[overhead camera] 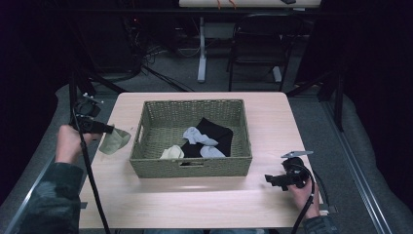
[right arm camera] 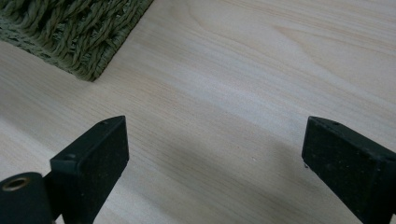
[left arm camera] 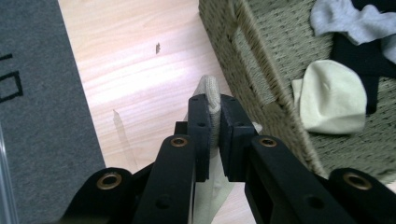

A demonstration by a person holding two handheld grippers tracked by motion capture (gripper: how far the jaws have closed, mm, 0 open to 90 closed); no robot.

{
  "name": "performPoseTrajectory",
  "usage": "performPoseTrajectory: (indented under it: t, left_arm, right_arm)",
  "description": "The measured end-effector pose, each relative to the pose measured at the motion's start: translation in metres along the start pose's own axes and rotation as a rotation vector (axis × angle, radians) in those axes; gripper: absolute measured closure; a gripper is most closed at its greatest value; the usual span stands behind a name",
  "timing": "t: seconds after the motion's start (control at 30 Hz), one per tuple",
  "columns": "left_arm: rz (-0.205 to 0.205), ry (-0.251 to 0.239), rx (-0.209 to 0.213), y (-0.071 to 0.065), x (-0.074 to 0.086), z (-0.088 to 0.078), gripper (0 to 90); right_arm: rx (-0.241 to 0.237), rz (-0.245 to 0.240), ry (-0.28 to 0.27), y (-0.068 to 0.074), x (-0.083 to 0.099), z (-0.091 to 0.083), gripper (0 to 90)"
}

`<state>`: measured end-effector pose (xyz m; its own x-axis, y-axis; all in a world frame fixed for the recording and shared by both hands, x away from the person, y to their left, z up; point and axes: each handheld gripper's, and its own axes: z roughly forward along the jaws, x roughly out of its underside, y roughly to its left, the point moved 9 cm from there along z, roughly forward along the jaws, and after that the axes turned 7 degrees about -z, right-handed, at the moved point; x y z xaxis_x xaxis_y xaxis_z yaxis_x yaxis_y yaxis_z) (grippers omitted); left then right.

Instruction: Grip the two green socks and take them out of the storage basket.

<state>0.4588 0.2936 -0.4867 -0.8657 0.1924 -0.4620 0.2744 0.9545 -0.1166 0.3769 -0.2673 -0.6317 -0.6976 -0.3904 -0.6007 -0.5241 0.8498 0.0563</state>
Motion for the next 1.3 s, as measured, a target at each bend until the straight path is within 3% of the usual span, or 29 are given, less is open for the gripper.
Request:
performPoseTrajectory:
  t: [0.4, 0.83, 1.0, 1.1, 1.2, 1.3]
  left_arm:
    - [-0.064, 0.053, 0.022, 0.012, 0.028, 0.043, 84.4]
    - [-0.116, 0.132, 0.021, 0.022, 0.051, 0.076, 80.5]
    - [-0.127, 0.132, 0.053, 0.022, 0.052, 0.075, 67.5]
    - [-0.134, 0.122, 0.045, 0.023, 0.050, 0.070, 58.1]
    - [-0.148, 0.047, 0.042, 0.026, 0.037, 0.047, 38.4]
    - [-0.128, 0.009, 0.038, 0.022, 0.028, 0.028, 28.1]
  right_arm:
    - [0.004, 0.003, -0.001, 0.000, 0.000, 0.000, 6.8]
    - [0.010, -0.009, 0.010, -0.001, 0.001, 0.001, 6.8]
    - [0.003, -0.006, 0.009, -0.001, 0.001, 0.000, 6.8]
    - [-0.001, -0.001, 0.004, 0.000, 0.001, 0.001, 6.8]
    - [0.002, -0.006, 0.009, -0.001, 0.001, 0.001, 6.8]
    - [0.005, -0.007, 0.013, -0.001, 0.001, 0.001, 6.8]
